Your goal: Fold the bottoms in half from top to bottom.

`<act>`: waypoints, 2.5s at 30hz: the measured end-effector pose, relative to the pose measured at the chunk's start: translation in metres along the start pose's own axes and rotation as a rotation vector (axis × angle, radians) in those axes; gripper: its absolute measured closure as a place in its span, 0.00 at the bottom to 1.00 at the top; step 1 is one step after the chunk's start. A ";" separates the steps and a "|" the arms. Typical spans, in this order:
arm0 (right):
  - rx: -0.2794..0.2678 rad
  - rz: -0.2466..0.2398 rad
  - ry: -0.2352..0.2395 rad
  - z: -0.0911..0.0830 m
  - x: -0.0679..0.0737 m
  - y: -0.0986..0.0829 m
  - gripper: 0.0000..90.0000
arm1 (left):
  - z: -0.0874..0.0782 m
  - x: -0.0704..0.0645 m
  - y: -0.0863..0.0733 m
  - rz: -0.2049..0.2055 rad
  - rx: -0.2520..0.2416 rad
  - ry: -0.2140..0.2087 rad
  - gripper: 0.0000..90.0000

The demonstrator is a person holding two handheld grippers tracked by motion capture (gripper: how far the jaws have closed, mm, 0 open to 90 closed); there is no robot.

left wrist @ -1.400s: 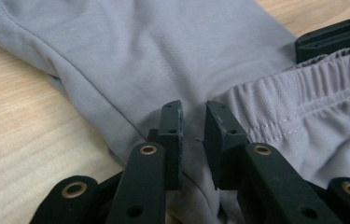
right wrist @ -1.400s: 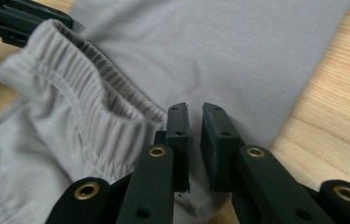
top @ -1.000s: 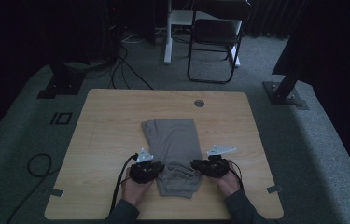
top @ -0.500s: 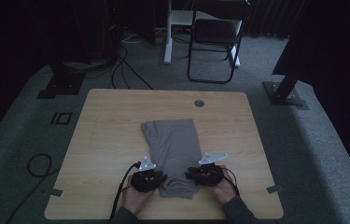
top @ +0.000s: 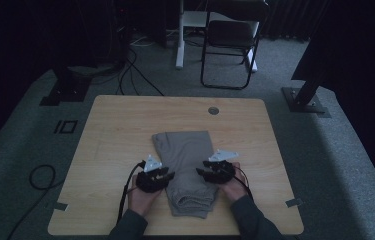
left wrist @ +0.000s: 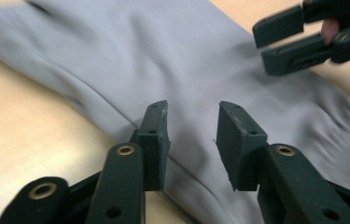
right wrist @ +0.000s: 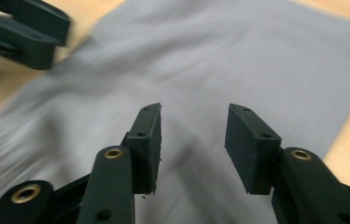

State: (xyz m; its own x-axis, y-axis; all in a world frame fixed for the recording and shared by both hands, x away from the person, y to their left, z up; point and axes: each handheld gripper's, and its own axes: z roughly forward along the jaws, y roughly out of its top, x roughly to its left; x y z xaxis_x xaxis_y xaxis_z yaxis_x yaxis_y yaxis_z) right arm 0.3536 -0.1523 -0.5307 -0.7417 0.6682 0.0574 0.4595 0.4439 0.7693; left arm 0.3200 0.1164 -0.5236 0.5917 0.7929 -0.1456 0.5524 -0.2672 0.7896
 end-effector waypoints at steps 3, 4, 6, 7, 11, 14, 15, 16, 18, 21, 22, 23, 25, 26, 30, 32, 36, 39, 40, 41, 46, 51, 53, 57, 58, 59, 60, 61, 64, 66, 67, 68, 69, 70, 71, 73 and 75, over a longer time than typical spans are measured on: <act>0.004 0.012 -0.055 0.024 -0.012 0.015 0.56 | 0.011 0.019 0.016 -0.028 -0.021 0.054 0.70; 0.009 0.016 -0.057 0.032 -0.014 0.019 0.55 | 0.014 0.026 0.021 -0.038 -0.020 0.072 0.70; 0.036 0.003 -0.085 0.045 -0.014 0.023 0.55 | 0.021 0.036 0.029 -0.049 -0.016 0.105 0.70; 0.053 -0.007 -0.083 0.050 -0.013 0.023 0.54 | 0.023 0.041 0.032 -0.059 -0.015 0.114 0.70; 0.049 -0.036 -0.076 0.053 -0.004 0.016 0.55 | 0.028 0.054 0.040 -0.064 -0.014 0.164 0.75; 0.035 -0.049 -0.051 0.050 -0.002 0.011 0.56 | 0.029 0.058 0.043 -0.061 -0.011 0.205 0.87; 0.035 -0.057 -0.035 0.047 -0.002 0.008 0.56 | 0.031 0.061 0.045 -0.076 -0.014 0.218 0.87; 0.037 -0.056 -0.027 0.044 0.000 0.006 0.56 | 0.032 0.062 0.046 -0.079 -0.012 0.229 0.89; 0.033 -0.066 -0.017 0.041 0.002 0.003 0.56 | 0.035 0.066 0.049 -0.091 -0.016 0.250 0.89; 0.031 -0.083 0.008 0.035 0.007 -0.003 0.56 | 0.042 0.071 0.052 -0.125 -0.006 0.247 0.84; 0.034 -0.089 0.015 0.033 0.008 -0.004 0.56 | 0.045 0.071 0.053 -0.123 0.000 0.251 0.82; 0.035 -0.099 0.022 0.032 0.010 -0.006 0.56 | 0.049 0.072 0.055 -0.118 0.013 0.254 0.80; 0.041 -0.109 0.040 0.028 0.013 -0.008 0.56 | 0.057 0.074 0.056 -0.118 0.039 0.265 0.77; 0.048 -0.115 0.045 0.027 0.014 -0.008 0.56 | 0.061 0.076 0.057 -0.131 0.052 0.266 0.77; 0.030 -0.080 0.006 0.025 0.005 -0.006 0.58 | 0.072 0.080 0.054 -0.169 0.112 0.248 0.77; 0.013 -0.026 -0.058 0.025 -0.009 0.000 0.61 | 0.075 0.080 0.052 -0.167 0.122 0.238 0.78; -0.009 0.067 -0.151 0.026 -0.036 0.012 0.66 | 0.076 0.084 0.050 -0.184 0.132 0.235 0.88; 0.001 0.097 -0.218 0.031 -0.056 0.023 0.70 | 0.076 0.085 0.050 -0.192 0.126 0.232 0.94; 0.004 0.118 -0.228 0.033 -0.062 0.026 0.71 | 0.076 0.085 0.050 -0.192 0.125 0.232 0.95; 0.008 0.138 -0.228 0.036 -0.067 0.029 0.71 | 0.076 0.085 0.050 -0.190 0.123 0.235 0.97; 0.027 0.203 -0.235 0.052 -0.083 0.039 0.71 | 0.076 0.084 0.050 -0.193 0.114 0.233 1.00; 0.084 0.228 -0.250 0.063 -0.086 0.039 0.87 | 0.070 0.088 0.047 -0.220 0.080 0.224 1.00; 0.087 0.209 -0.257 0.063 -0.085 0.039 0.88 | 0.064 0.092 0.044 -0.233 0.067 0.241 1.00; 0.082 0.217 -0.252 0.062 -0.088 0.037 0.86 | 0.047 0.102 0.038 -0.291 0.008 0.258 1.00; 0.078 0.216 -0.252 0.062 -0.088 0.037 0.86 | 0.045 0.102 0.037 -0.293 0.005 0.261 1.00; 0.077 0.216 -0.252 0.062 -0.088 0.037 0.84 | 0.044 0.103 0.037 -0.296 -0.001 0.261 1.00; 0.077 0.224 -0.249 0.063 -0.088 0.037 0.82 | 0.044 0.103 0.037 -0.295 0.000 0.261 0.99; 0.078 0.228 -0.246 0.063 -0.089 0.037 0.80 | 0.044 0.102 0.038 -0.287 0.000 0.271 0.98; 0.089 0.237 -0.240 0.062 -0.092 0.038 0.74 | 0.047 0.102 0.043 -0.303 -0.012 0.254 0.89; 0.097 0.235 -0.238 0.063 -0.093 0.039 0.73 | 0.054 0.102 0.046 -0.293 0.008 0.265 0.84; 0.099 0.235 -0.240 0.063 -0.093 0.040 0.73 | 0.057 0.103 0.047 -0.293 0.014 0.265 0.82; 0.100 0.234 -0.240 0.063 -0.093 0.040 0.72 | 0.061 0.103 0.048 -0.297 0.020 0.264 0.80; 0.100 0.231 -0.243 0.063 -0.093 0.040 0.71 | 0.064 0.104 0.048 -0.297 0.029 0.268 0.78; 0.099 0.232 -0.244 0.063 -0.093 0.040 0.71 | 0.067 0.105 0.047 -0.298 0.035 0.266 0.77; 0.100 0.229 -0.244 0.063 -0.093 0.040 0.70 | 0.070 0.105 0.047 -0.298 0.046 0.247 0.78; 0.101 0.225 -0.244 0.063 -0.094 0.040 0.69 | 0.072 0.103 0.046 -0.246 0.080 0.257 0.93; 0.101 0.222 -0.241 0.063 -0.095 0.040 0.68 | 0.068 0.103 0.046 -0.250 0.065 0.298 1.00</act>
State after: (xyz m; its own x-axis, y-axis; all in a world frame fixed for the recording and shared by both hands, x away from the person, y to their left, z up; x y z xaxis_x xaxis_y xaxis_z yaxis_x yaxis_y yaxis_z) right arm 0.4725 -0.1605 -0.5455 -0.4874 0.8714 0.0550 0.6516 0.3211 0.6872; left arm 0.4468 0.1485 -0.5427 0.2433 0.9596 -0.1414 0.6993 -0.0725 0.7112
